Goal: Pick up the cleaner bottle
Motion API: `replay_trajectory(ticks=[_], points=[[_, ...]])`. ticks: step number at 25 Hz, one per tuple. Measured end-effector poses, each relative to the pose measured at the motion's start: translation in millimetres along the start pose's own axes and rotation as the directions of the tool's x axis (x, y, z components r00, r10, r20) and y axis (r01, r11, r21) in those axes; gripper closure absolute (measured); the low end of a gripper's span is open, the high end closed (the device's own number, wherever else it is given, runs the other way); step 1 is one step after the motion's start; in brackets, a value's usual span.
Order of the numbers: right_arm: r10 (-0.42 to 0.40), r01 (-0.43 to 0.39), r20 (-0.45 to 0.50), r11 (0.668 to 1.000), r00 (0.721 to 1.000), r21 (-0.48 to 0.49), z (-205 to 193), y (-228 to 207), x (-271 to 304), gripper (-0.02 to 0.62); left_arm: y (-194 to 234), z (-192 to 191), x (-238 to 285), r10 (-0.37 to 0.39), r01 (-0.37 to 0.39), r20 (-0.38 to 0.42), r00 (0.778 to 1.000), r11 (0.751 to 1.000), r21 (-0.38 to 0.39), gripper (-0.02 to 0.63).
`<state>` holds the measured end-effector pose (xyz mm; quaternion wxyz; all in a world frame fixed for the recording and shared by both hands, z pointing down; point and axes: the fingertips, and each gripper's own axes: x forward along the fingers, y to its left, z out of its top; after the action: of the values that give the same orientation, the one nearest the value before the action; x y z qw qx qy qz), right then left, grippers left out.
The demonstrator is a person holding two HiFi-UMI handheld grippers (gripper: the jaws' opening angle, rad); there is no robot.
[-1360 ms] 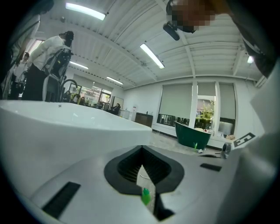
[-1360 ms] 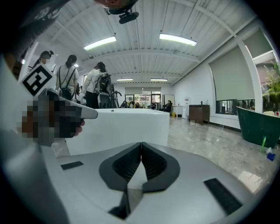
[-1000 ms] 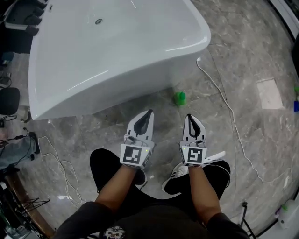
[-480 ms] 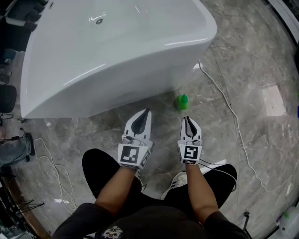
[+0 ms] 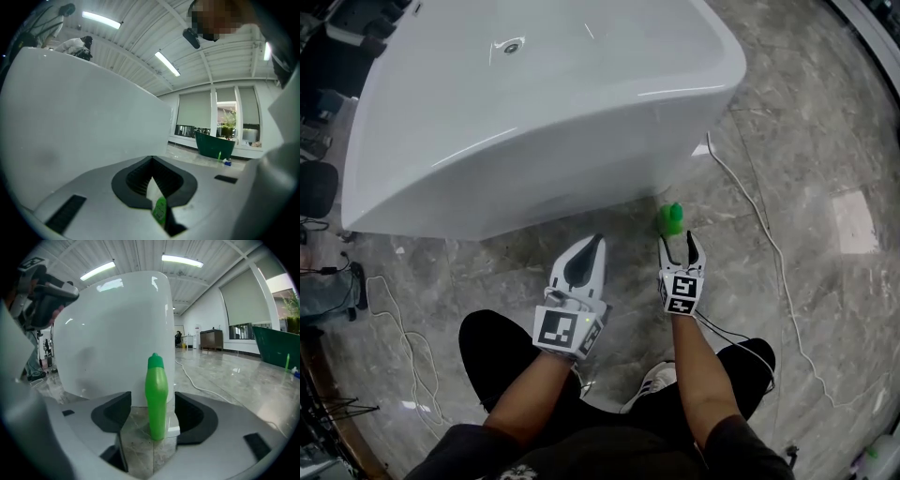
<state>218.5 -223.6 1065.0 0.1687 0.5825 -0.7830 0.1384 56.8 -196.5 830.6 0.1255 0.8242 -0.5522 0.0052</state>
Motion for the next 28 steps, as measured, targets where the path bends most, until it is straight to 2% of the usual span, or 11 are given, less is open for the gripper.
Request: replay_trajectory(ticks=[6, 11, 15, 20, 21, 24, 28], points=[[0.030, -0.029, -0.039, 0.999, 0.999, 0.038, -22.7, -7.3, 44.1, 0.285, 7.8, 0.1, -17.4, 0.040, -0.040, 0.004, 0.999, 0.999, -0.004, 0.604], [0.070, -0.069, -0.036, 0.997, 0.997, 0.043, -24.1, -6.7, 70.1, 0.281, 22.1, 1.4, -30.5, 0.082, -0.080, 0.021, 0.996, 0.994, -0.079, 0.604], [0.081, -0.080, -0.039, 0.996, 0.996, 0.028, -22.7, -1.1, 85.9, 0.282, 29.1, 2.5, -33.6, 0.108, -0.106, 0.029, 0.994, 0.993, -0.056, 0.604], [0.054, -0.055, -0.064, 0.998, 0.996, -0.019, -28.5, 4.2, 97.1, 0.284, 23.8, -4.9, -35.4, 0.097, -0.096, 0.020, 0.995, 0.995, -0.041, 0.604], [0.040, -0.042, -0.059, 0.998, 0.997, -0.036, -26.6, 4.1, 97.4, 0.289, 23.5, -5.5, -35.7, 0.096, -0.095, 0.020, 0.995, 0.995, -0.040, 0.604], [0.008, -0.010, -0.052, 0.999, 0.999, -0.046, -23.1, 0.4, 97.2, 0.393, 19.9, -3.2, -36.6, 0.092, -0.091, 0.026, 0.995, 0.996, -0.004, 0.604], [0.019, -0.021, -0.065, 0.999, 0.998, -0.034, -23.3, -2.4, 99.1, 0.397, 10.2, -3.3, -35.3, 0.071, -0.072, 0.031, 0.997, 0.997, 0.034, 0.604]])
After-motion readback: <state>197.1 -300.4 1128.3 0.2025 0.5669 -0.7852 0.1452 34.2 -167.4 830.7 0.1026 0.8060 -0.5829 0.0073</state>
